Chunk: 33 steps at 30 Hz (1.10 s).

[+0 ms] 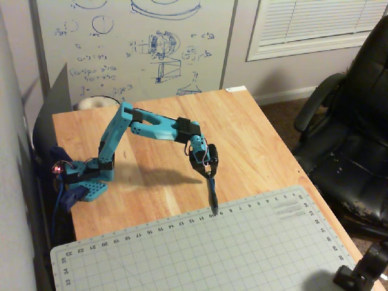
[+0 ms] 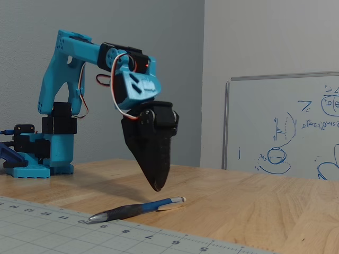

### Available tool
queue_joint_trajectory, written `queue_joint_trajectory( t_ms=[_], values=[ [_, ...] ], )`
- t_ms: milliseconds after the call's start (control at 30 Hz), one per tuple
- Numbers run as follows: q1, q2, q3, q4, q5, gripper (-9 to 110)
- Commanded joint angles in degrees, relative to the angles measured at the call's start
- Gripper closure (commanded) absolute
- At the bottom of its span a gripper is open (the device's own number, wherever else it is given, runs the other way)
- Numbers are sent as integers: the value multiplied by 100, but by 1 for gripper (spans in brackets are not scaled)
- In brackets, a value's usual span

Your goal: Touch the pen.

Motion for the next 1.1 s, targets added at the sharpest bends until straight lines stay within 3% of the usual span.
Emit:
queue_joint_trajectory(
  t_ms=[0, 1067],
  values=[
    [-132, 650, -501, 0, -44, 101],
    [-220, 44, -369, -1011, -53, 101]
  ],
)
